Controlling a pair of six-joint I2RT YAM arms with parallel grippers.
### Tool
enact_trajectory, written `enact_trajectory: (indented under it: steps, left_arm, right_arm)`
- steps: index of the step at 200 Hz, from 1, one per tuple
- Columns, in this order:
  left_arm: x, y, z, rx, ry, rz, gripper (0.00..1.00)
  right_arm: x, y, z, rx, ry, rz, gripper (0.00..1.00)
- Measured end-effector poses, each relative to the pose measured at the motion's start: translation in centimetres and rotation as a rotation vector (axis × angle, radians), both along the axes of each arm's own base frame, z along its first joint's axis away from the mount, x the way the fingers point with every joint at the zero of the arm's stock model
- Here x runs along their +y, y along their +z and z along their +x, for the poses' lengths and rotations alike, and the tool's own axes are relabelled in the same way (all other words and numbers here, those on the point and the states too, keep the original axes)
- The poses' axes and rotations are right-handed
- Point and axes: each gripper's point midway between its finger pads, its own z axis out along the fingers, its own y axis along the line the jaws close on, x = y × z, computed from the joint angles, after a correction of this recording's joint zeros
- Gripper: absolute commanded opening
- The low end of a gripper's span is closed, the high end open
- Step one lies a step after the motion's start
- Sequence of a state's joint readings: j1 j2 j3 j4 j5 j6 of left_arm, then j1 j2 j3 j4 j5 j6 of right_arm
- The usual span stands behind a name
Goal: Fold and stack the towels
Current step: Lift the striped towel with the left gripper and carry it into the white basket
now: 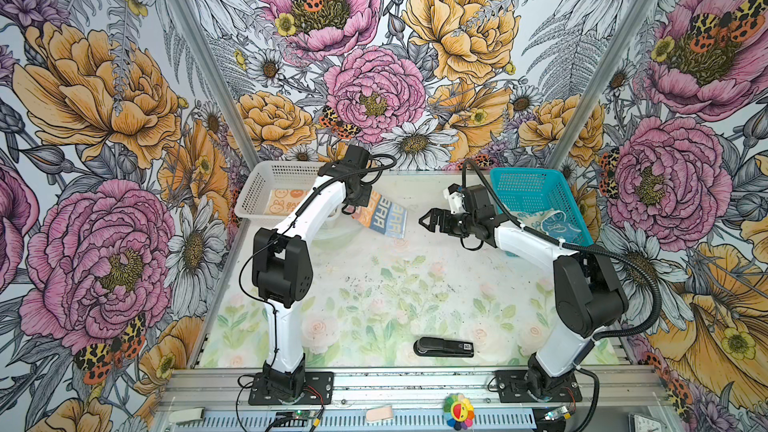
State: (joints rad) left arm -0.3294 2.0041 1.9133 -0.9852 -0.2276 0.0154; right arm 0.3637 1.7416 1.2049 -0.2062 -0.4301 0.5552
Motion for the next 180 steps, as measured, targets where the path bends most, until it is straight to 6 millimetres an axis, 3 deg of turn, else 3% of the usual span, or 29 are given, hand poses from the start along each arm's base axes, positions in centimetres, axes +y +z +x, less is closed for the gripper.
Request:
enact_trajectory:
  steps: [38, 79, 105, 131, 180]
  left_arm:
    - [4.5, 2.4, 1.4, -0.057, 0.034, 0.155, 0.00]
    - [7.7, 5.9, 2.7, -0.131, 0.070, 0.209, 0.00]
    - [10.0, 7.1, 3.3, -0.152, 0.100, 0.227, 0.00]
    - [12.5, 6.5, 4.0, -0.135, 0.130, 0.246, 0.00]
    - [16.2, 2.0, 5.1, -0.039, 0.176, 0.286, 0.00]
  right_arm:
    - [1.8, 1.5, 1.9, -0.028, 0.020, 0.005, 0.99]
    - [4.9, 2.4, 2.3, -0.058, 0.075, -0.012, 0.99]
    - [7.4, 3.8, 2.5, -0.102, 0.119, -0.037, 0.99]
    - [9.9, 5.3, 2.5, -0.148, 0.162, -0.056, 0.99]
    - [13.2, 5.6, 2.6, -0.163, 0.210, -0.071, 0.99]
